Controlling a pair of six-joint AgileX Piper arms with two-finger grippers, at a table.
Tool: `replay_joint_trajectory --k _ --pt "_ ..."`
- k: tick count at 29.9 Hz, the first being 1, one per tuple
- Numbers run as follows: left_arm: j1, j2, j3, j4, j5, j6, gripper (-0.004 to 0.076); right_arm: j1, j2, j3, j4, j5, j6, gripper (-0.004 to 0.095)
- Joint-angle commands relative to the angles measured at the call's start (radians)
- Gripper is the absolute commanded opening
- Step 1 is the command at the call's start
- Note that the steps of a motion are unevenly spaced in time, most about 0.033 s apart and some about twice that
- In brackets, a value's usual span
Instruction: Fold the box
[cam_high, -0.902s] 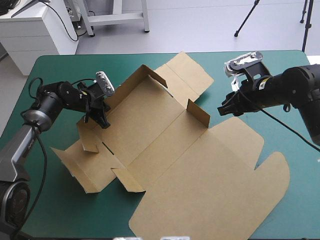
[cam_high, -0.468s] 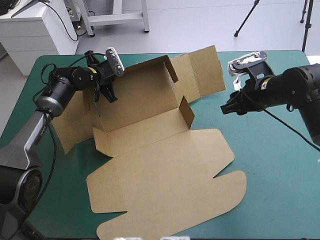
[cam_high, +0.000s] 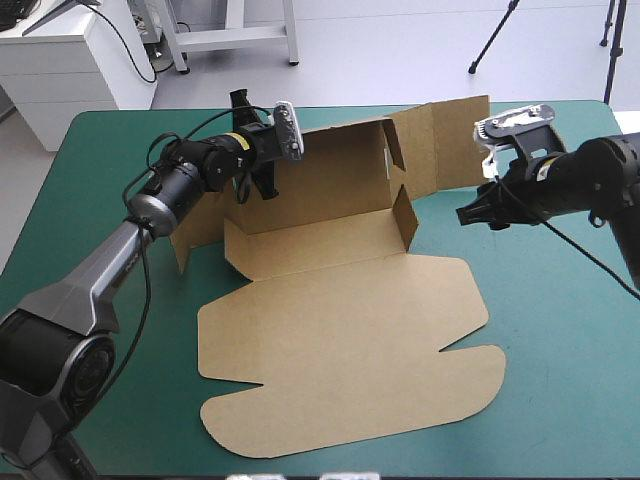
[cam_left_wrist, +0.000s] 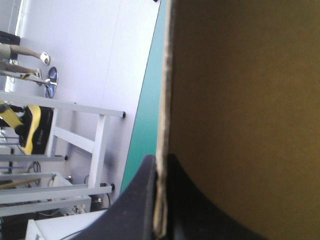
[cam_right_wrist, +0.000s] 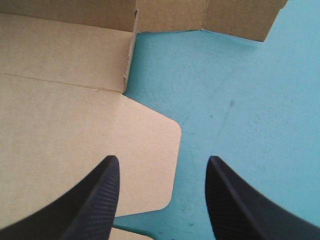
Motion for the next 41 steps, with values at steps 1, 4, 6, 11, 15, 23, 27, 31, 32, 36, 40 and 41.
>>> replay_joint_trajectory --k 1,4,6,11,15,23,27,31,32,36,40,41 --pt "-0.048 -0.044 -0.040 0.051 -0.116 -0.020 -0.0010 -0.068 -0.055 0.021 -0.009 -0.001 -0.003 0.0478" --pt "-0.082 -0.042 -0.040 0.087 -0.129 -0.043 -0.0010 -0.125 -0.076 0.057 0.036 -0.001 -0.026 0.0478" --pt "-0.104 -0.042 -0.040 0.134 -0.129 -0.077 -0.0010 -0.160 -0.083 0.069 0.065 -0.001 -0.042 0.0478" --pt "-0.172 -0.038 -0.040 0.292 -0.127 -0.246 -0.0010 -0.203 -0.088 0.081 0.066 -0.001 -0.042 0.0478" --pt "-0.236 -0.025 -0.040 0.504 -0.115 -0.385 -0.0010 -0.203 -0.098 0.081 0.057 -0.001 -0.042 0.0478" --pt "-0.304 0.009 -0.040 0.848 -0.046 -0.763 -0.0010 -0.216 -0.149 0.081 -0.037 -0.001 -0.014 0.0478" --pt "-0.333 0.014 -0.040 0.941 -0.036 -0.888 -0.0010 -0.270 -0.167 0.081 -0.037 -0.001 -0.010 0.0478" --pt "-0.361 0.014 -0.040 0.997 -0.035 -0.946 -0.0010 -0.304 -0.163 0.081 -0.012 -0.020 -0.012 0.0478" --pt "-0.363 0.014 -0.040 0.997 -0.033 -0.948 -0.0010 -0.309 -0.159 0.081 -0.008 -0.032 -0.014 0.0478" --pt "-0.378 0.014 -0.018 1.011 -0.037 -0.953 -0.0010 -0.314 -0.125 0.073 -0.010 -0.094 -0.018 0.0478" --pt "-0.399 0.014 0.039 1.029 -0.054 -0.965 -0.0010 -0.326 -0.068 0.000 -0.010 -0.125 -0.018 0.0478" --pt "-0.399 0.014 0.050 1.034 -0.058 -0.980 -0.0010 -0.333 -0.047 -0.023 -0.006 -0.127 -0.018 0.0478"
